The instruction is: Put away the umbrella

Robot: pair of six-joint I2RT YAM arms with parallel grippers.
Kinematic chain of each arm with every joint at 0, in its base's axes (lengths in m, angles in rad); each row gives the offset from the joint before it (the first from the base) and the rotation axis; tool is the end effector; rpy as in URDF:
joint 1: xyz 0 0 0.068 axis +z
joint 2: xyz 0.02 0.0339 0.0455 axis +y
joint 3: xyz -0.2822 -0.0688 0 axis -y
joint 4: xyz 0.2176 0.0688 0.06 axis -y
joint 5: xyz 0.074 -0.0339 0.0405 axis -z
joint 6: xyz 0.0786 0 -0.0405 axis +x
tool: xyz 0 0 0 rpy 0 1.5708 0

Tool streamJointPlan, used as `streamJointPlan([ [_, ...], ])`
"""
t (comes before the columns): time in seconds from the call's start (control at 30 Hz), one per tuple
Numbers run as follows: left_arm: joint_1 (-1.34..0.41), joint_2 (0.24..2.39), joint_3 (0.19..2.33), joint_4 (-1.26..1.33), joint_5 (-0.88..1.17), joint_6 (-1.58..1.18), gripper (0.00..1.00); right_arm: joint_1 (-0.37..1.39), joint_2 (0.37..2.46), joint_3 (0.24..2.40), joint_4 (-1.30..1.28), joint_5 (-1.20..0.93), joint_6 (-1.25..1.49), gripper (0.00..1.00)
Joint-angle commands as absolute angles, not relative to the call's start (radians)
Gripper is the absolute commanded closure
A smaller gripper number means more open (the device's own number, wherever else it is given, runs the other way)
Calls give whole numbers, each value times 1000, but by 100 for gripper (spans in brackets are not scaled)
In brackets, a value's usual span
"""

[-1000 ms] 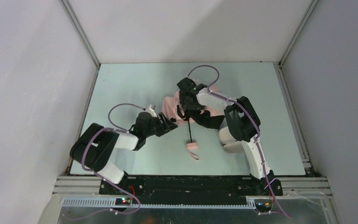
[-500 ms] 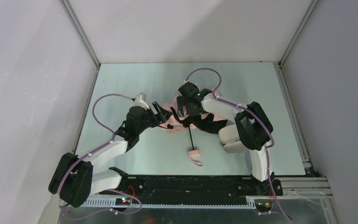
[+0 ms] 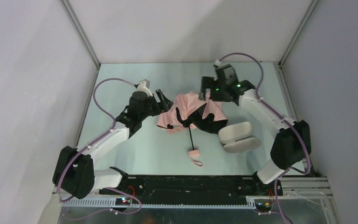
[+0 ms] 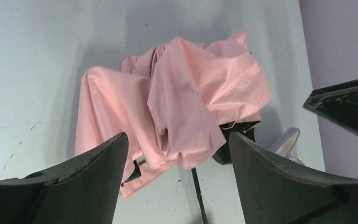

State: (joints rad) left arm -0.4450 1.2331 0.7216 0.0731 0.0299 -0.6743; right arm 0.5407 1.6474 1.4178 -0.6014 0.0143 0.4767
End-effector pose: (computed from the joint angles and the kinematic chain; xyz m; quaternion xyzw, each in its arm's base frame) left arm 0.2551 -0.1243 0.2608 -0.0886 0.8392 -0.2954 0.4478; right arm 0.3178 0.1895 0.2911 -0.0272 0.9319 0.1702 0.3190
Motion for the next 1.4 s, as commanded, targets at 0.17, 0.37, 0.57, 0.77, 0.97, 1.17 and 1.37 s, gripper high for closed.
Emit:
streamJointPlan([
  [0.17,-439,1419,890,56,99,-626,24,203,1659,1307,-459,-348,419,1],
  [0.37,-418,1559,867,140,167,-652,36,114,1843,1290,-351,-551,445,1],
  [0.57,-366,1674,828,226,236,-658,44,138,1992,1290,-199,-680,533,1],
  [0.77,-360,1782,852,226,245,-620,49,217,2067,1289,-82,-738,610,1],
  [0.97,-363,1847,888,233,270,-617,53,339,2074,1303,-46,-730,654,1],
  [1.17,-388,1896,920,243,284,-619,59,484,2076,1403,-272,-485,577,1],
  [1.37,-451,1907,891,326,305,-659,73,614,2112,1530,-472,-197,568,1],
])
